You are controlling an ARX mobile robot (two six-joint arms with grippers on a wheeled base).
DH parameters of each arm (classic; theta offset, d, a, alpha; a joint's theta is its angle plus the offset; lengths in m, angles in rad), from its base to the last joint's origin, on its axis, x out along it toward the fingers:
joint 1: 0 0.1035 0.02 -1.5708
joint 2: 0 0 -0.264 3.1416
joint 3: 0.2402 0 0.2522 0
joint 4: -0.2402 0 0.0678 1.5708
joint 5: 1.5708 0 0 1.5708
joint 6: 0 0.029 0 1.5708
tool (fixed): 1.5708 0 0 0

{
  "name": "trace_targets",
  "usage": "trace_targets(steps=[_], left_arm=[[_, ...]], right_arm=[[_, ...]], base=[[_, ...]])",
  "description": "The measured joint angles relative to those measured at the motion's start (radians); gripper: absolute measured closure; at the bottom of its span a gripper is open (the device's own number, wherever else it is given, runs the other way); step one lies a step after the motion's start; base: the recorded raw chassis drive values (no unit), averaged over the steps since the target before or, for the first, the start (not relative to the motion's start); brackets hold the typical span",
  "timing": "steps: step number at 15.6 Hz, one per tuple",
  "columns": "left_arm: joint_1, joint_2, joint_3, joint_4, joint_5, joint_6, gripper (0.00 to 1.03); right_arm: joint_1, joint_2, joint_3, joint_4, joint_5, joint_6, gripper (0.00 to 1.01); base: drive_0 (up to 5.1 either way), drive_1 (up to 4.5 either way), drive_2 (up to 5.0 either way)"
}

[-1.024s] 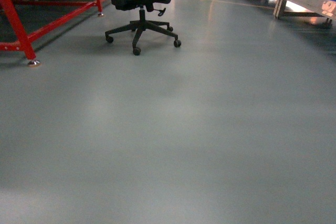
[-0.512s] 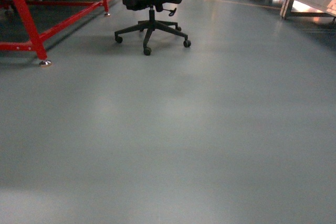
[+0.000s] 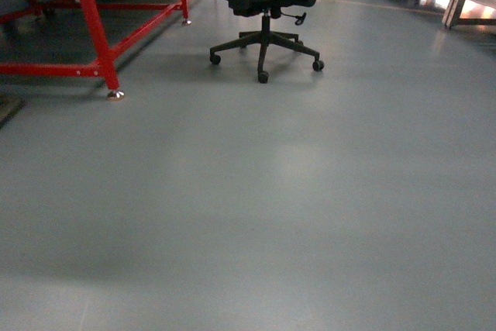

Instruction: Pick capacitor and pack into box

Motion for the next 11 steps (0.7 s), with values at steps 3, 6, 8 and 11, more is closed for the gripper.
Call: trace_targets(steps=[3,6,8,11], left_arm=[[0.0,0.0,0.0,-0.001,-0.001,0.0,0.59],[0.0,0.0,0.0,-0.001,0.0,0.0,0.59],[0.0,0.0,0.0,0.0,0.0,0.0,0.59],[0.0,0.0,0.0,0.0,0.0,0.0,0.59]], right_arm=[[0.0,0.0,0.0,-0.001,0.0,0.0,0.03],[0.0,0.0,0.0,-0.001,0.0,0.0,0.03],[0.0,0.0,0.0,0.0,0.0,0.0,0.03],[0.0,0.0,0.0,-0.002,0.001,0.0,0.03]], base=[[-5.0,2.38,2.4],[-4.9,2.43,2.4],[-4.9,2.43,2.4],[-4.9,2.43,2.4]])
